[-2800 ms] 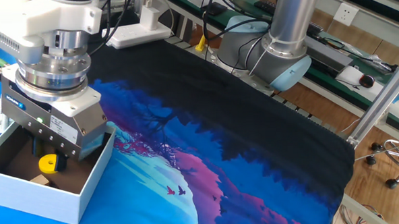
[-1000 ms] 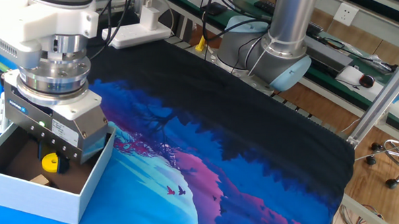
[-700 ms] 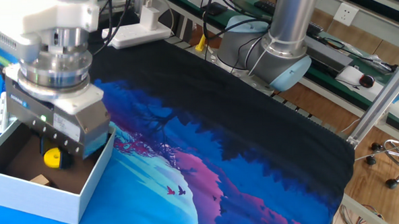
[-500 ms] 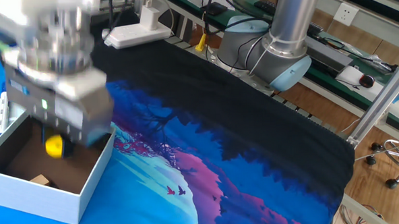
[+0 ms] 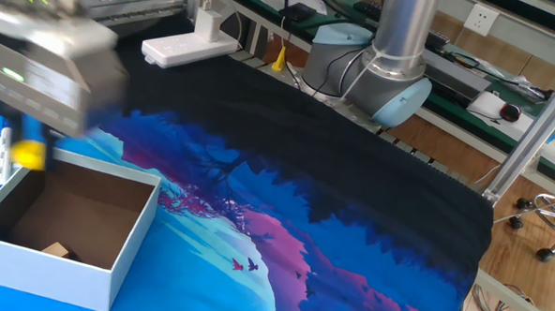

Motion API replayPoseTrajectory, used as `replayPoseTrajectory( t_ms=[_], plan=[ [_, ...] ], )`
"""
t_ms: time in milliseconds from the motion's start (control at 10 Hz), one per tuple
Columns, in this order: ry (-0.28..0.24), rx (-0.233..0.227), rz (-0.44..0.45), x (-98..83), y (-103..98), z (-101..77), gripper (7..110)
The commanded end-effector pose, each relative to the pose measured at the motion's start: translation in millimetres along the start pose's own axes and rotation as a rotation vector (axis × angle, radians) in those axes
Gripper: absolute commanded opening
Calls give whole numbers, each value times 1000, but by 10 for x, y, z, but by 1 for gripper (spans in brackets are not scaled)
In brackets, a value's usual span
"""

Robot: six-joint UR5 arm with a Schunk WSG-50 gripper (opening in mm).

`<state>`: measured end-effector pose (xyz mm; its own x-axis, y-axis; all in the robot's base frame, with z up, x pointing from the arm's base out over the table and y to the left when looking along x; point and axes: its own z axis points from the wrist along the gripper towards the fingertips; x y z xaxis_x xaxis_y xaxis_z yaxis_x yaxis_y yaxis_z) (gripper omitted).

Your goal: Take everything out of the gift box

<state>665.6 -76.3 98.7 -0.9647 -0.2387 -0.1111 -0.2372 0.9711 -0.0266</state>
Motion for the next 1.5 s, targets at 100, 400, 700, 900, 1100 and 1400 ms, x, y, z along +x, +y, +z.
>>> replayPoseTrajectory(
  t_ms=[100,400,700,900,1100,1400],
  plan=[
    [-46,10,-57,-143,-407,239,7],
    [-33,33,-129,42,-590,409,7],
    [-89,61,-258,89,-740,421,22],
    [-106,38,-350,69,-665,421,66],
    [-137,6,-389,-18,-549,380,66],
    [-145,19,-430,-41,-472,-20,88]
  ],
)
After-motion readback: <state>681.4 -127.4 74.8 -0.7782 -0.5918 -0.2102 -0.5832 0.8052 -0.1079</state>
